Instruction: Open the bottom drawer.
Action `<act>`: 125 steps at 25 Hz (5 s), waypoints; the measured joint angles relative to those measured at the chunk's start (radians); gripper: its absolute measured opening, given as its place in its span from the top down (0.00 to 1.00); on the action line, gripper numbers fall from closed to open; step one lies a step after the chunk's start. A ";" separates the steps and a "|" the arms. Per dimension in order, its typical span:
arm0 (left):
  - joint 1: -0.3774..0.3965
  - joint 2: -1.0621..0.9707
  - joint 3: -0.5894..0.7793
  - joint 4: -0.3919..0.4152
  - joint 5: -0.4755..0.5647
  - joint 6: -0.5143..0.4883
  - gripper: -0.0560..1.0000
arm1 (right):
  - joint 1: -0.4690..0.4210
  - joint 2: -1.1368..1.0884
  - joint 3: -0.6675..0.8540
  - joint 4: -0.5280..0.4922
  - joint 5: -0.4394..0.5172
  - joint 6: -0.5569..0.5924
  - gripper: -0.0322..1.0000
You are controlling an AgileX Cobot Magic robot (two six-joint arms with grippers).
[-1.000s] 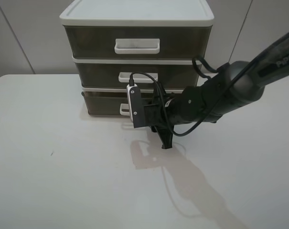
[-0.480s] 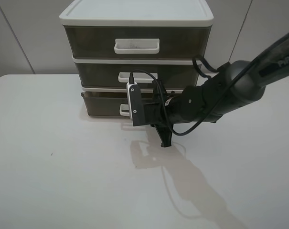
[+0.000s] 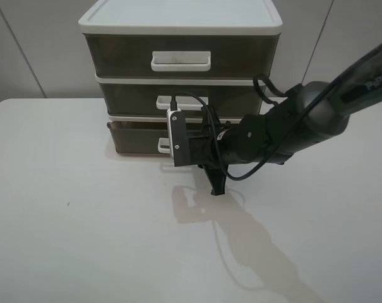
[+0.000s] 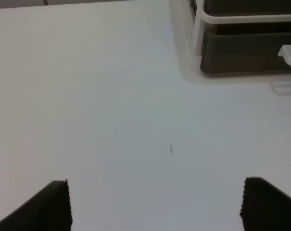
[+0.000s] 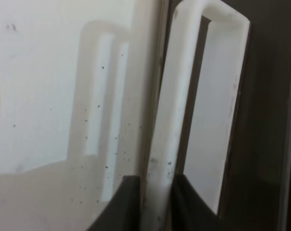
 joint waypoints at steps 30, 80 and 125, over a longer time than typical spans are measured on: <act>0.000 0.000 0.000 0.000 0.000 0.000 0.27 | 0.020 -0.224 0.177 0.112 0.155 0.002 0.95; 0.000 0.000 0.000 0.000 0.000 0.000 0.27 | -0.582 -1.776 0.196 -0.575 1.120 1.744 0.20; 0.000 0.000 0.000 0.000 0.000 0.000 0.27 | -0.575 -2.019 0.395 -0.616 1.289 1.733 0.20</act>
